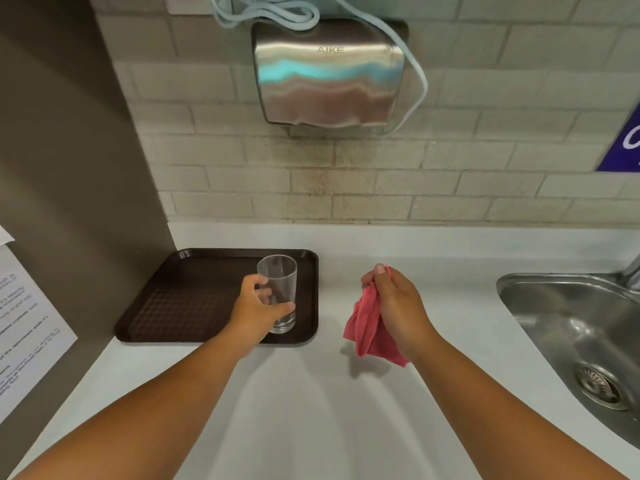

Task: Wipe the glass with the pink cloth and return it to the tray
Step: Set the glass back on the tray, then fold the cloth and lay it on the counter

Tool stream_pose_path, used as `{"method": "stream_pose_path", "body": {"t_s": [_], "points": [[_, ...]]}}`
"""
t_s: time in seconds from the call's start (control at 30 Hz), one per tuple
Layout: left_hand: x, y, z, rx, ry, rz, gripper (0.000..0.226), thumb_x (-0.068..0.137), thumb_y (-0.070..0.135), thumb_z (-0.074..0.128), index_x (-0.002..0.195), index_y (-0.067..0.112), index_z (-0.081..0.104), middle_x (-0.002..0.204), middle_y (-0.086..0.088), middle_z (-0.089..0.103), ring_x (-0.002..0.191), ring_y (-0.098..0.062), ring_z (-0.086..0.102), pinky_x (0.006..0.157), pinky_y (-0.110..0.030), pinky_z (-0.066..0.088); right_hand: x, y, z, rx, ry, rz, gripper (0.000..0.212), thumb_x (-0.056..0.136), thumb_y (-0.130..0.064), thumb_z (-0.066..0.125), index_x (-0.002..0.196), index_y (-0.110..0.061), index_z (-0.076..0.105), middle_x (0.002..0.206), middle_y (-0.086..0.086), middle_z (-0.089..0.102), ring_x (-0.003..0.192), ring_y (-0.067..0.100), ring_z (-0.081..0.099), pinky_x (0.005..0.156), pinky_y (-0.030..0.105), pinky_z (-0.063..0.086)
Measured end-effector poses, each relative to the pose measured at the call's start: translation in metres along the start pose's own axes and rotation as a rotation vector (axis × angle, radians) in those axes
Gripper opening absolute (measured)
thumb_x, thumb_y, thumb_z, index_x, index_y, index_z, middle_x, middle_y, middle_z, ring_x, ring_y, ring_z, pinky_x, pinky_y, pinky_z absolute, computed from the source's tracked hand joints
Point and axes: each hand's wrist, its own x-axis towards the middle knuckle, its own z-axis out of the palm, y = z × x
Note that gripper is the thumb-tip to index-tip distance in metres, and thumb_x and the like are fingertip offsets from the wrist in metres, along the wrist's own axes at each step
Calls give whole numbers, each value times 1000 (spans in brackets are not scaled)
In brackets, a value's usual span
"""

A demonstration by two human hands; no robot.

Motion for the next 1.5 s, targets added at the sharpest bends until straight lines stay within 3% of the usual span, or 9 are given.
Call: {"method": "stream_pose_path", "body": {"t_s": [0.27,0.37,0.5,0.57,0.7,0.9,1.03,1.33,1.5], "points": [[4,-16,5,10,-25,-42,79,77,12,96,135,29,45,138,-3,62,139,-29,56,107,-44,51,0,5,-6,-29,4,22,43,107,-48,42,94,-19,71,89,7,74,86,28,74,83,39,56],[-9,-5,3,74,33,-6,115,72,20,100,162,28,30,166,-10,42,152,-33,42,120,-54,44,1,3,-8,-37,6,31,43,107,-48,42,96,-20,71,92,8,75,89,29,74,86,40,56],[-61,28,15,265,345,461,102,75,55,86,160,27,35,151,3,40,143,-21,34,109,-43,42,1,-2,-11,-71,-50,48,43,107,-54,38,104,-27,71,105,8,74,100,26,71,96,44,53],[-87,50,35,274,162,624,81,77,64,75,146,35,46,128,17,46,129,-13,44,104,-32,43,1,-7,-10,-32,-96,77,44,106,-57,39,107,-28,71,107,9,74,102,26,71,95,43,53],[-105,94,72,283,-337,304,68,60,70,81,118,43,56,119,15,65,112,-11,68,97,-37,59,0,-22,-9,209,-224,195,40,103,-49,47,113,-21,75,98,11,79,95,25,76,84,38,56],[-95,107,73,272,-223,222,30,89,20,80,106,32,59,97,2,72,87,-20,74,81,-42,63,3,-32,-27,226,-347,140,44,82,-22,54,123,-20,70,126,16,72,118,36,68,98,44,54],[-92,108,69,225,-240,205,36,93,11,75,101,40,58,91,1,67,79,-17,68,73,-40,61,2,-34,-36,-86,-383,21,49,77,0,51,115,-27,68,118,10,70,99,25,67,80,38,54],[-89,140,55,201,-512,368,59,92,4,63,126,52,54,106,-4,77,76,-18,67,65,-35,49,9,-48,-80,-173,-664,56,61,72,-40,91,128,-33,67,99,-3,74,102,14,71,96,29,48],[-86,169,54,376,-597,538,60,95,10,65,128,57,50,111,6,65,68,-15,60,57,-26,51,14,-57,-83,-214,-766,-64,24,85,-30,82,105,-17,79,103,6,79,103,19,72,101,34,51]]}}
